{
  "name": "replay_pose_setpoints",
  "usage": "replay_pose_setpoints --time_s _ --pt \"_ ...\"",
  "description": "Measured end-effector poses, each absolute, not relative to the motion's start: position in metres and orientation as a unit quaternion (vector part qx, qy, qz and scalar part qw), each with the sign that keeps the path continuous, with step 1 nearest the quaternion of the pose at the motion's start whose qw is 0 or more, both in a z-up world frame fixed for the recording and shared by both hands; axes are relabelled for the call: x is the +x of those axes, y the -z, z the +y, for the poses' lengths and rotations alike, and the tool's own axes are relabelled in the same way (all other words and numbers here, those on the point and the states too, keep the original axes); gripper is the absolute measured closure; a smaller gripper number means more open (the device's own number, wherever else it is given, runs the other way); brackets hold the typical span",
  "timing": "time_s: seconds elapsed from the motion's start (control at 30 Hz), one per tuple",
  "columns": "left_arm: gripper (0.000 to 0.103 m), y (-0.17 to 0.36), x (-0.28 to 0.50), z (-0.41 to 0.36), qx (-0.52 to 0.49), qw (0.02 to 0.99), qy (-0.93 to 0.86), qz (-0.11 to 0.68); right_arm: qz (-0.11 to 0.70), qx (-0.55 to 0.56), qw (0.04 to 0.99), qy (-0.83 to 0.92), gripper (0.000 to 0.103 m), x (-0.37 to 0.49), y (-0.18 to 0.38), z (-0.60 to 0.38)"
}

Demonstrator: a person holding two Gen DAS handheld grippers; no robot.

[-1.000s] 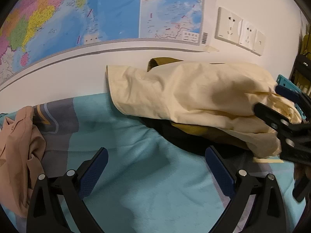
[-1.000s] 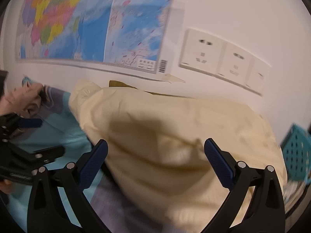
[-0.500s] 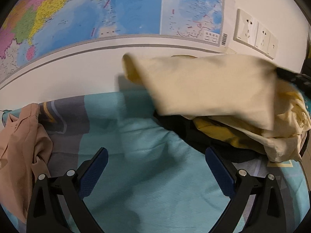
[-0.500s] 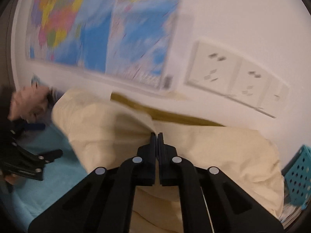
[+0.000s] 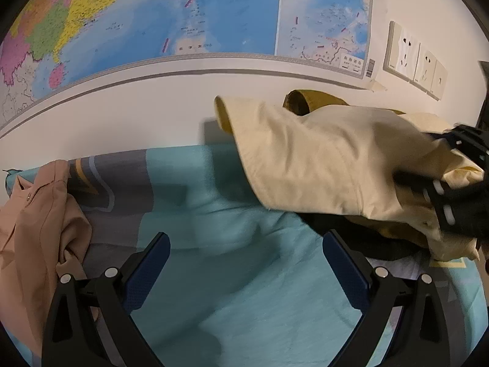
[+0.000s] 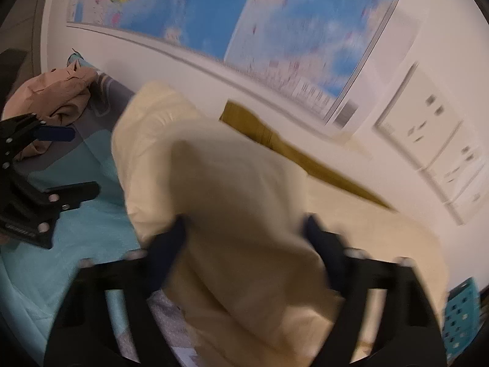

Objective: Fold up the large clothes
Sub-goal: 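Grasp the cream shirt on the pile with the right gripper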

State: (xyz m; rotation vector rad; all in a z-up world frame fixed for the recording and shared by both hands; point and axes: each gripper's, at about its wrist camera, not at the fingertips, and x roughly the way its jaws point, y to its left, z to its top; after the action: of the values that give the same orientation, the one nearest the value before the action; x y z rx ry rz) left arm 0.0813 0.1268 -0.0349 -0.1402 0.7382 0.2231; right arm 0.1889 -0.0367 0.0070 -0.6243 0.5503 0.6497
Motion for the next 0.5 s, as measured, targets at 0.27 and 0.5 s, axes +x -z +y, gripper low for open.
replay_pose_setpoints --time_s 0.27,0.5 --pt "0.006 0.032 0.076 0.133 -0.06 0.934 -0.081 0.342 0.157 -0.112 0.929 -0.317 0.102 0.152 -0.14 -0.138" --pt "0.006 0.012 0.074 0.086 -0.015 0.96 0.029 0.277 0.137 -0.044 0.94 -0.31 0.102 0.14 -0.183 -0.189"
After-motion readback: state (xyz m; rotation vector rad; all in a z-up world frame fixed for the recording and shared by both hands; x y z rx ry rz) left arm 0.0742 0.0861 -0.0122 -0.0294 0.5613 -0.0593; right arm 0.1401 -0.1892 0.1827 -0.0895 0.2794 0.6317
